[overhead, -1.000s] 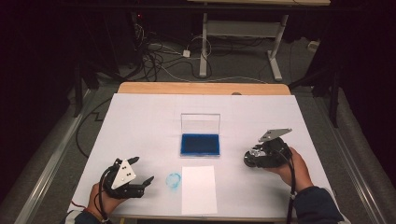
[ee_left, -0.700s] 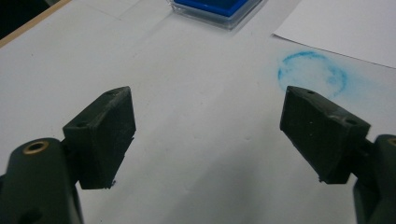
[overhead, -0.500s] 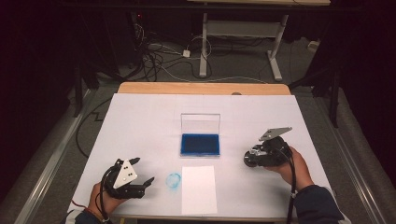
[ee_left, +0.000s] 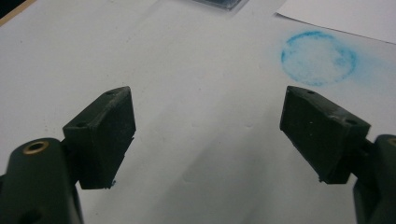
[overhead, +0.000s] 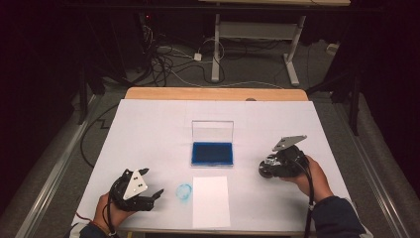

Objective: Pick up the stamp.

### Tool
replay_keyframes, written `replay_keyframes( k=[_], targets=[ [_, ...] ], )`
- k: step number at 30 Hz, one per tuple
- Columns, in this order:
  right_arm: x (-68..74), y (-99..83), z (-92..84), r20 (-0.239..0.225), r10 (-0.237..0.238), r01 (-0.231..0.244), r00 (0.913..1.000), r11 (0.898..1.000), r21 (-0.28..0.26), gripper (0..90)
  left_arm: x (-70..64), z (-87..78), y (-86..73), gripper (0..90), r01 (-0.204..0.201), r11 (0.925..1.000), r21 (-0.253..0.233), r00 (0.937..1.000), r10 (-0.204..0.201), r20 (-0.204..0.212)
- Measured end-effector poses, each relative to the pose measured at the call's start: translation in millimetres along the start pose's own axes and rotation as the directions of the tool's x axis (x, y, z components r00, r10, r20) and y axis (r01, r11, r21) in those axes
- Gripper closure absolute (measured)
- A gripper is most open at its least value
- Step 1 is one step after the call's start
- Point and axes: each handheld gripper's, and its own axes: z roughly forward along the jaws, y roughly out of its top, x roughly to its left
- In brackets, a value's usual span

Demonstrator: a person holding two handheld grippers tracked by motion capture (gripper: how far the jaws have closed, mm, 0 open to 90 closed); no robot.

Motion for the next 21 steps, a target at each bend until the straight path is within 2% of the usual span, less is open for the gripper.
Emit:
replay_keyframes(
  k=[3,9,16,21],
  targets=[
    [-1.1,-0.6,-1.5,0.005,0.004,-0.004,1.0000,1.000,-0.013,56.3,-1.0,-0.9,1.3,17.3,-0.001,0.9999,-0.016,1.0000,0.001,-0.009],
    [-1.3,-0.5,-7.0,0.006,0.004,-0.003,1.0000,0.999,-0.036,56.4,0.4,-0.4,0.9,17.3,0.009,0.9998,-0.015,0.9999,-0.009,-0.010],
    [2.5,1.1,-12.2,0.005,-0.022,0.023,0.9997,0.998,-0.051,56.4,3.7,-1.8,0.6,17.4,0.026,0.9991,-0.032,0.9995,-0.026,-0.015],
    [5.5,2.3,-19.0,-0.004,-0.028,0.028,0.9996,0.997,-0.076,56.4,3.8,-2.9,0.9,17.4,0.018,0.9993,-0.032,0.9997,-0.019,-0.018]
  ],
)
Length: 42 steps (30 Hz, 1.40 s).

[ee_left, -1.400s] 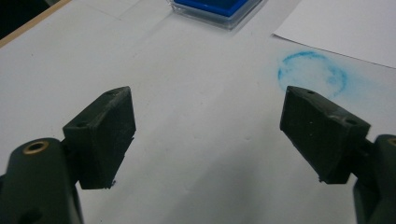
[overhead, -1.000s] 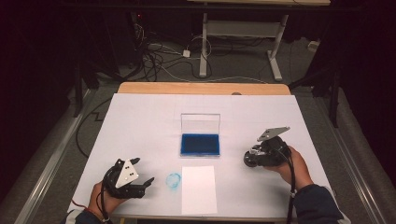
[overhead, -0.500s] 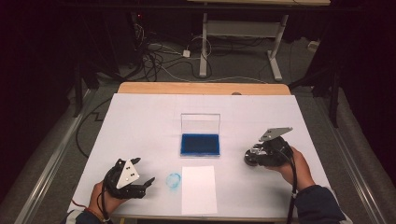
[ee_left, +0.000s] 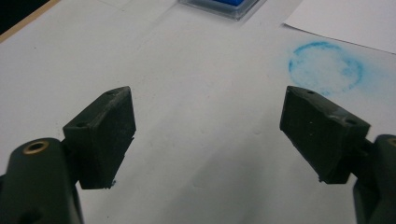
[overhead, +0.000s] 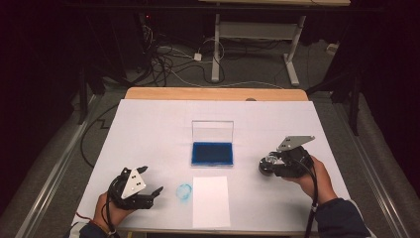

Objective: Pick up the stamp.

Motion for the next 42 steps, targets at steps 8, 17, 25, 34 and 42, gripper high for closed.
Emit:
replay_keyframes(
  k=[8,17,25,34,42],
  targets=[
    [4.1,1.2,-9.7,0.007,-0.016,0.017,0.9998,0.999,-0.031,56.3,1.1,-0.4,0.1,17.3,0.012,0.9998,-0.014,0.9999,-0.012,-0.002],
    [7.3,1.5,-17.8,0.014,-0.024,0.025,0.9996,0.998,-0.058,56.4,1.8,-0.1,-0.7,17.3,0.016,0.9997,-0.019,0.9999,-0.016,0.004],
    [8.0,3.6,-16.9,-0.004,-0.035,0.034,0.9994,0.997,-0.062,56.3,3.2,1.4,-1.6,17.3,0.017,0.9997,-0.018,0.9998,-0.017,0.010],
    [14.0,8.8,-17.2,-0.021,-0.058,0.056,0.9981,0.995,-0.078,56.4,1.3,-0.4,-3.9,17.3,0.016,0.9998,-0.012,0.9998,-0.015,0.011],
    [17.6,13.2,-14.3,-0.035,-0.073,0.070,0.9967,0.994,-0.083,56.3,2.1,-1.2,-6.0,17.3,0.024,0.9997,-0.009,0.9997,-0.023,0.011]
  ],
)
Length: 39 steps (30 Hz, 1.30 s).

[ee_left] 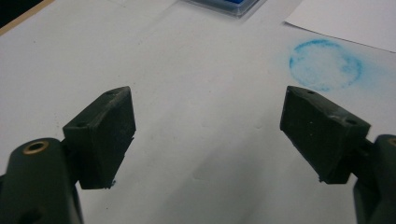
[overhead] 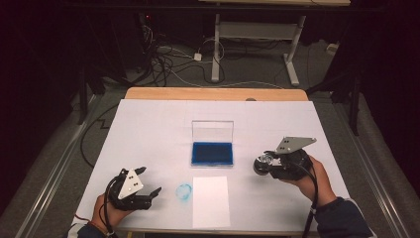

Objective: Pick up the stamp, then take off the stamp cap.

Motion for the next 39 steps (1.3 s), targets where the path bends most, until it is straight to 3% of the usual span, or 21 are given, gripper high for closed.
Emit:
replay_keyframes(
  k=[18,26,35,39],
  targets=[
    [3.1,4.4,-1.3,-0.013,-0.021,0.021,0.9997,1.000,-0.003,56.4,1.5,1.2,-3.8,17.3,0.009,0.9998,0.015,1.0000,-0.009,0.002],
    [6.0,5.8,-0.5,-0.010,-0.030,0.030,0.9995,1.000,-0.006,56.3,0.3,2.5,-2.6,17.3,-0.013,0.9999,0.010,0.9999,0.013,0.005],
    [8.8,4.0,-3.0,0.003,-0.019,0.019,0.9998,1.000,-0.002,56.3,0.7,5.6,0.9,17.3,0.009,0.9999,0.009,0.9999,-0.009,0.012],
    [10.7,4.7,-6.5,0.001,-0.024,0.024,0.9997,1.000,-0.014,56.4,-0.2,8.0,2.2,17.3,-0.006,0.9999,0.016,0.9999,0.006,0.009]
  ],
)
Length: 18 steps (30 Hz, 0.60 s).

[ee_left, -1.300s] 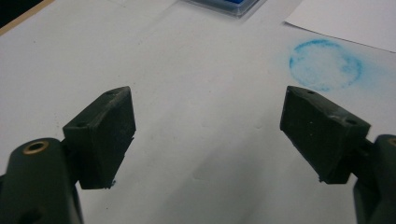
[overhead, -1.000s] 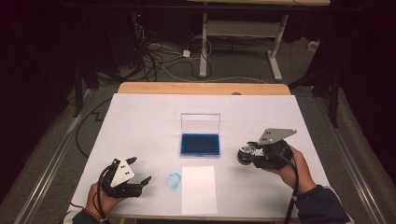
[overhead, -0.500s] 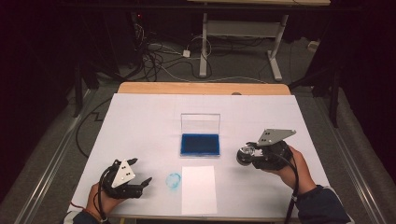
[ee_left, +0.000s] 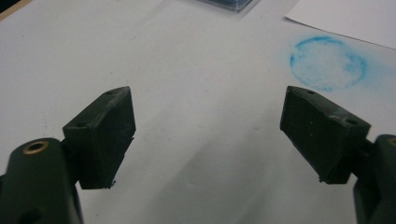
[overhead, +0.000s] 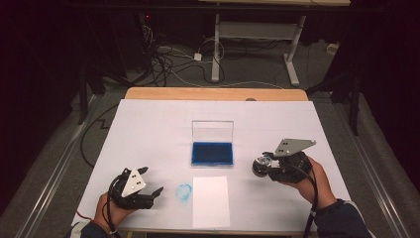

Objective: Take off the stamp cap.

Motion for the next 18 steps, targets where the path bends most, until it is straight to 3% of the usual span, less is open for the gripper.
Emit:
replay_keyframes(
  k=[6,8,18],
  targets=[
    [2.6,1.4,0.3,-0.007,0.000,0.000,1.0000,1.000,0.000,56.4,-0.9,4.1,4.1,17.3,-0.009,1.0000,0.001,0.9999,0.009,0.013],
    [4.8,3.5,1.2,-0.030,-0.020,0.020,0.9994,1.000,-0.003,56.4,-0.4,5.8,7.6,17.3,-0.017,0.9998,-0.005,0.9997,0.017,0.015],
    [10.0,22.1,9.7,-0.046,-0.064,0.063,0.9969,0.998,-0.023,56.3,-2.9,7.8,18.5,17.2,-0.039,0.9986,-0.036,0.9988,0.040,0.029]
  ],
)
